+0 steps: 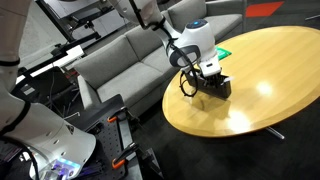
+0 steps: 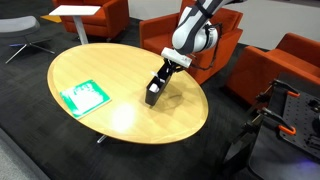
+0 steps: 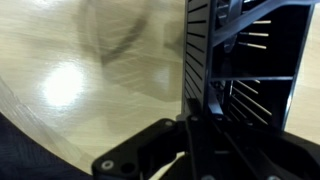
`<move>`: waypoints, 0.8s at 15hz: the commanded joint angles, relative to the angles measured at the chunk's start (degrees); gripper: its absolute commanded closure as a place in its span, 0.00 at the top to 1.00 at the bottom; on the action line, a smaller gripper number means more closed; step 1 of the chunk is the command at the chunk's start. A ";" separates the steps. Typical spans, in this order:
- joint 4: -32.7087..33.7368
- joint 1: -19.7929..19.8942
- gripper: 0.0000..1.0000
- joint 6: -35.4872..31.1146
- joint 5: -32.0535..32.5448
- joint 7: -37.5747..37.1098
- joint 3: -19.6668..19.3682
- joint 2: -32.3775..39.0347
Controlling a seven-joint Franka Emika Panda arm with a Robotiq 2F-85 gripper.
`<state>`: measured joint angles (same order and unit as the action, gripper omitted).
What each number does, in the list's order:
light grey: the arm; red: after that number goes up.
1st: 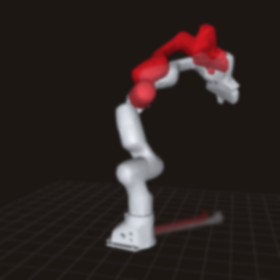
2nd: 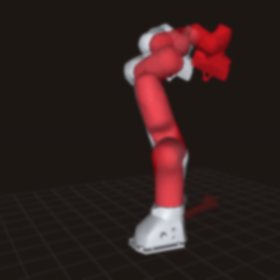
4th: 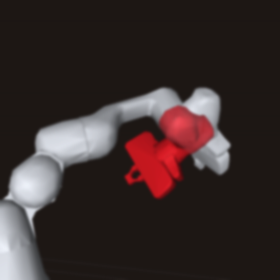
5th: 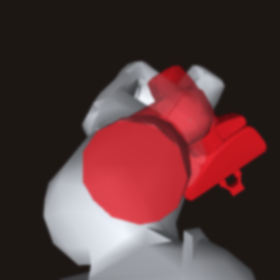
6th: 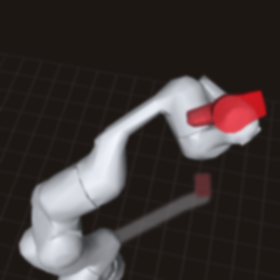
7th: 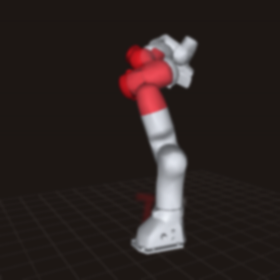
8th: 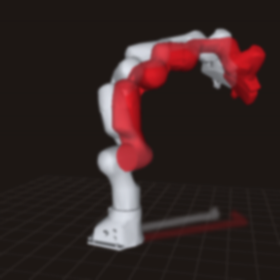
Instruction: Pick up the utensil holder and move it to the right.
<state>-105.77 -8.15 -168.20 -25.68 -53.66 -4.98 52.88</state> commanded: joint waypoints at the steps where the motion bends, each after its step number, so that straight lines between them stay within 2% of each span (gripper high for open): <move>1: 0.09 0.37 0.04 -0.03 0.85 -0.70 0.33 0.08; 3: 0.01 0.24 0.01 -0.06 0.86 -1.10 0.34 0.08; 8: 0.85 -2.07 0.01 4.49 -0.65 -15.68 -5.96 -1.74; 12: 4.08 -0.78 0.01 9.97 0.55 -26.77 -8.99 -0.85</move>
<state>-103.56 -9.67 -163.53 -25.66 -73.47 -12.43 53.10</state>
